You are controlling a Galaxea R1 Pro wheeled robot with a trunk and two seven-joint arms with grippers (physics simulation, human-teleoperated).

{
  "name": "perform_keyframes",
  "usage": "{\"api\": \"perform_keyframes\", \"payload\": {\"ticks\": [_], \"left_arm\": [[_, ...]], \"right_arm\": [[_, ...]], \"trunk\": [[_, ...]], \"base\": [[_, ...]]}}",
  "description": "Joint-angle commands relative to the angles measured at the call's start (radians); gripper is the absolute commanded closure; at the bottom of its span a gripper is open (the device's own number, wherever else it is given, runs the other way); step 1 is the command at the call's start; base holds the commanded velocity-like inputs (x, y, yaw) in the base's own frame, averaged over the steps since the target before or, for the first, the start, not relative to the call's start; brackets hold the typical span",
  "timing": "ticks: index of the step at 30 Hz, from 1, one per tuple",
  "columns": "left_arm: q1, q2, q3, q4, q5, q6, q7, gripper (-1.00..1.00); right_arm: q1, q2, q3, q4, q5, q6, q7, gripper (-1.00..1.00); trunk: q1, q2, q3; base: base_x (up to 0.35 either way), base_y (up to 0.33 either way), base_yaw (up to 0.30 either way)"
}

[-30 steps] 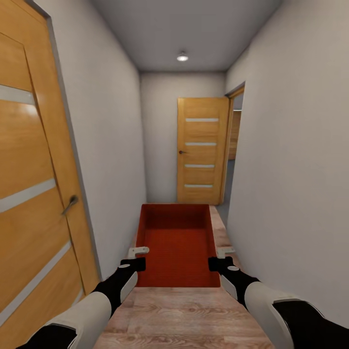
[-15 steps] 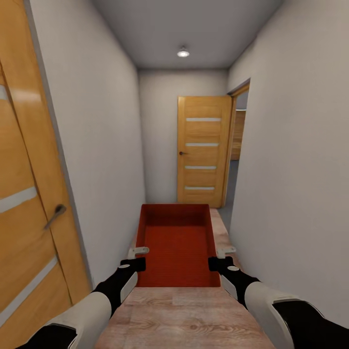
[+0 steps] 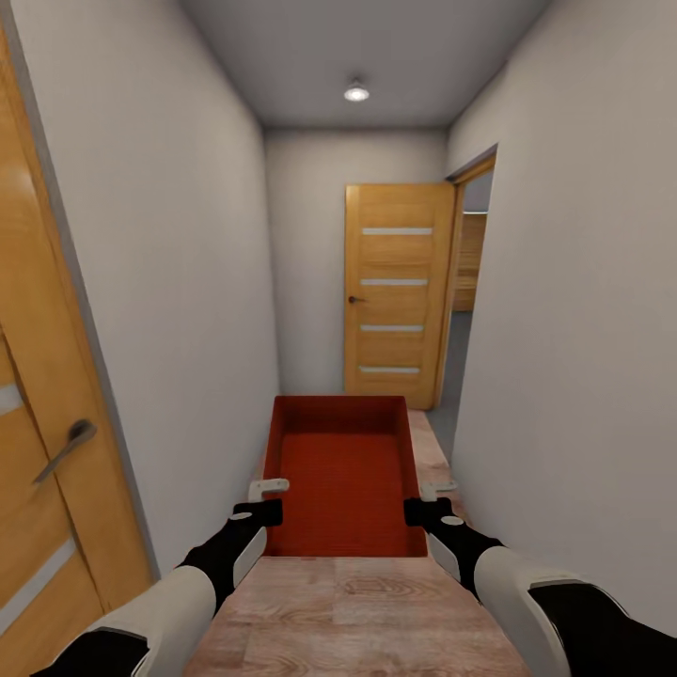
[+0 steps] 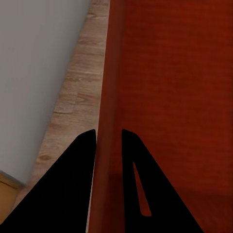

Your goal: Move the two storage containers from the living room to the garage. In the garage, place one container on the floor and stack the other container on top of it (either order is fine).

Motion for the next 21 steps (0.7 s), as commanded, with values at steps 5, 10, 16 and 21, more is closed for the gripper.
{"api": "perform_keyframes", "payload": {"ticks": [5, 10, 16, 21], "left_arm": [[-0.001, 0.031, 0.025, -0.005, -0.016, -0.022, 0.025, 1.00], [-0.001, 0.030, 0.025, -0.004, -0.015, -0.022, 0.025, 1.00], [-0.001, 0.030, 0.026, -0.004, -0.015, -0.022, 0.026, 1.00], [-0.001, 0.030, 0.026, -0.004, -0.015, -0.022, 0.025, 1.00]], "right_arm": [[0.000, -0.017, -0.029, 0.002, -0.010, -0.004, -0.005, 1.00], [-0.001, -0.017, -0.029, 0.003, -0.010, -0.004, -0.005, 1.00], [-0.001, -0.017, -0.029, 0.003, -0.011, -0.004, -0.005, 1.00], [0.000, -0.018, -0.029, 0.003, -0.012, -0.003, -0.005, 1.00]], "trunk": [[0.001, -0.001, -0.002], [0.001, -0.001, -0.002], [0.001, -0.001, -0.002], [0.001, -0.001, -0.002]], "base": [[0.322, 0.000, 0.000], [0.322, 0.000, 0.000], [0.322, 0.000, 0.000], [0.322, 0.000, 0.000]]}}
